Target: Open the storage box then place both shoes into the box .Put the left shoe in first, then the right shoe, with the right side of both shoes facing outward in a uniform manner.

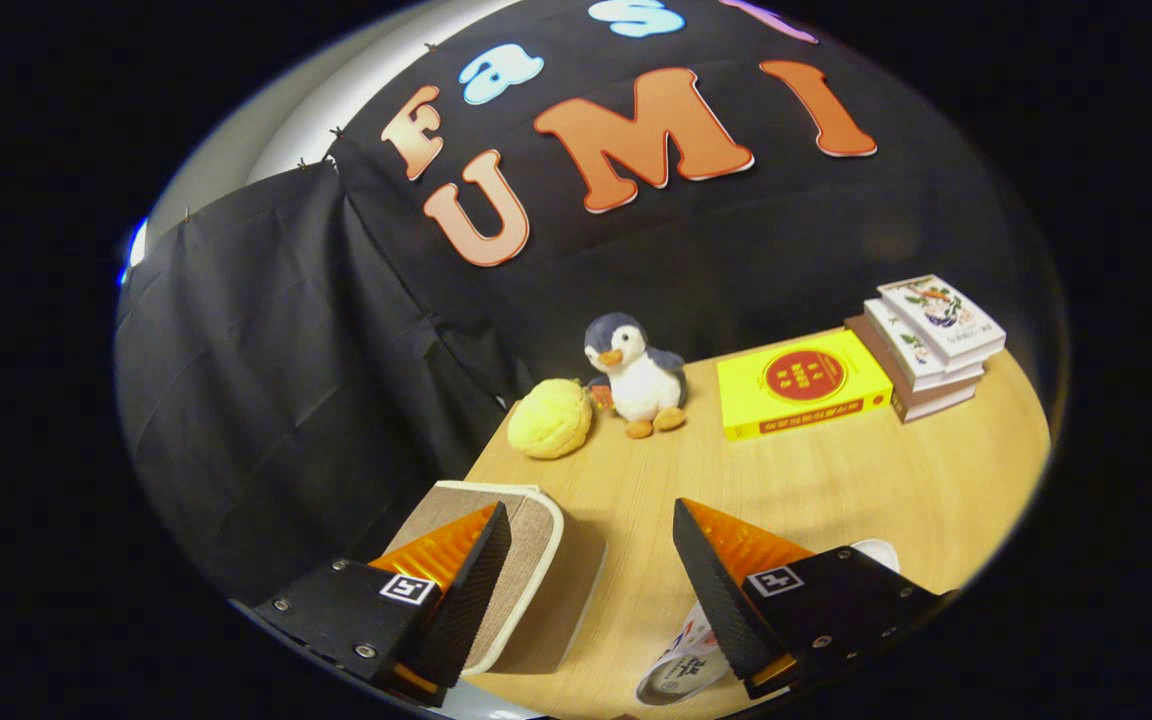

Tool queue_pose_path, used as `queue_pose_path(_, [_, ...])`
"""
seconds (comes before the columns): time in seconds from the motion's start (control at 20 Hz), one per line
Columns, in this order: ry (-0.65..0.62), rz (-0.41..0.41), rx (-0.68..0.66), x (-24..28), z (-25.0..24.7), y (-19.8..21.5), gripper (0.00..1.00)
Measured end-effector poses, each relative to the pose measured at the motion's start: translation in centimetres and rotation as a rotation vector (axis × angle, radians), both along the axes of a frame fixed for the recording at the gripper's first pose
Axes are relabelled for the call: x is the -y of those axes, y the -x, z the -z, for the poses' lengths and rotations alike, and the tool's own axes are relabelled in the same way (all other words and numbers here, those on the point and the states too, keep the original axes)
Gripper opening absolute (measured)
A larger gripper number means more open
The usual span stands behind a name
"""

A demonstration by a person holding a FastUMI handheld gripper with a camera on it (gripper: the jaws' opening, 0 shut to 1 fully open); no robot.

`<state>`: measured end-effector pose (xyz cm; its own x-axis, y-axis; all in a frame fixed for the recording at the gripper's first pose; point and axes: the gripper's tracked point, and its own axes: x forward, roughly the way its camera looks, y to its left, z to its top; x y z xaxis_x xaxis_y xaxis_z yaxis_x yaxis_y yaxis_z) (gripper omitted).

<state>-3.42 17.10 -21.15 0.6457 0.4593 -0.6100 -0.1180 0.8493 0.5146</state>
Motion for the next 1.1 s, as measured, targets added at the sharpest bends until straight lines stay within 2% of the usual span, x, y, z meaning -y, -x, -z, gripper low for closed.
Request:
queue_pose_path(0.45, [-0.172, -0.074, -0.271, -5.0, 4.8, 3.3, 0.97])
queue_pose_path(0.7, [-0.231, -0.128, -0.376, -7.6, 7.1, 4.9, 0.97])
queue_pose_path(0.85, [-0.273, -0.134, -0.452, -8.8, 8.2, 5.8, 0.97])
queue_pose_path(1.1, [-0.323, -0.155, -0.495, -10.5, 8.4, 6.4, 0.97])
